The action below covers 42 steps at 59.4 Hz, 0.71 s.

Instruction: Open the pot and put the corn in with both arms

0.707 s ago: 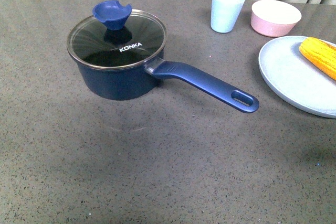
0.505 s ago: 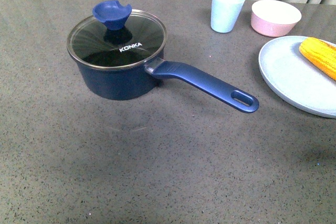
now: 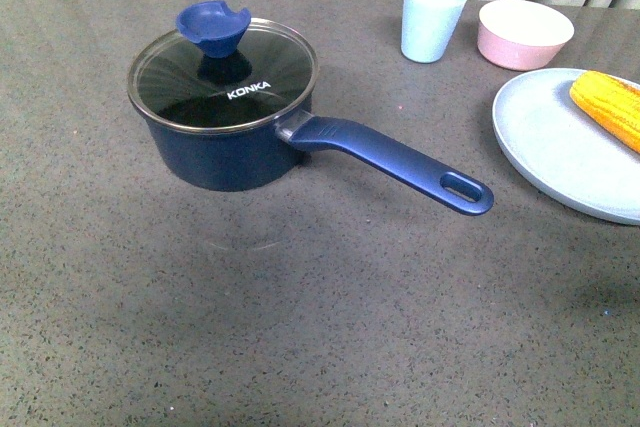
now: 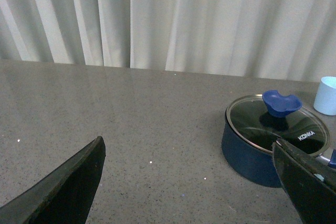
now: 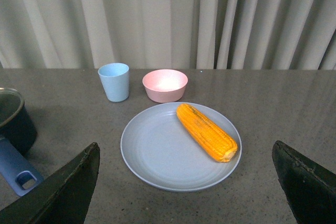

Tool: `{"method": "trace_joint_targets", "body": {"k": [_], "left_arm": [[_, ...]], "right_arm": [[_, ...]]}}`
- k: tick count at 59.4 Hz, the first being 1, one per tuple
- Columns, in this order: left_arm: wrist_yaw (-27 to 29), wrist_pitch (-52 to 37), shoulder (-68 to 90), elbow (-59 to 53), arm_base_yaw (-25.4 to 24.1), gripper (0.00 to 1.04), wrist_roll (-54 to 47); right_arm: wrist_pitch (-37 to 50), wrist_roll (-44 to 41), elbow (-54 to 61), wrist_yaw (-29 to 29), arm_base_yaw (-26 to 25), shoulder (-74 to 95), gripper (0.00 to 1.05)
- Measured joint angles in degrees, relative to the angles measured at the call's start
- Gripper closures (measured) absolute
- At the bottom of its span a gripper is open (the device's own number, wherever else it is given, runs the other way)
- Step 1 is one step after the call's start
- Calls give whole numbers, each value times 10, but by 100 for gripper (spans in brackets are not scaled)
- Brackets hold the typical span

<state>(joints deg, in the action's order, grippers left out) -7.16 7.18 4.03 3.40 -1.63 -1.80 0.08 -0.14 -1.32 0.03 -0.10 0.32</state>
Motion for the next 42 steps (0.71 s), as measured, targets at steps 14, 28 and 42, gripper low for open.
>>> {"method": "trace_joint_targets", "body": {"k": [14, 28, 42], "left_arm": [[-82, -51, 269, 81, 7, 9, -42], [-71, -265, 522, 143, 41, 9, -50], [-67, -351, 684, 215, 97, 9, -36]], "right_arm": [[0, 0, 0, 0, 0, 0, 9], [0, 0, 0, 0, 0, 0, 9], [0, 0, 0, 0, 0, 0, 9]]}}
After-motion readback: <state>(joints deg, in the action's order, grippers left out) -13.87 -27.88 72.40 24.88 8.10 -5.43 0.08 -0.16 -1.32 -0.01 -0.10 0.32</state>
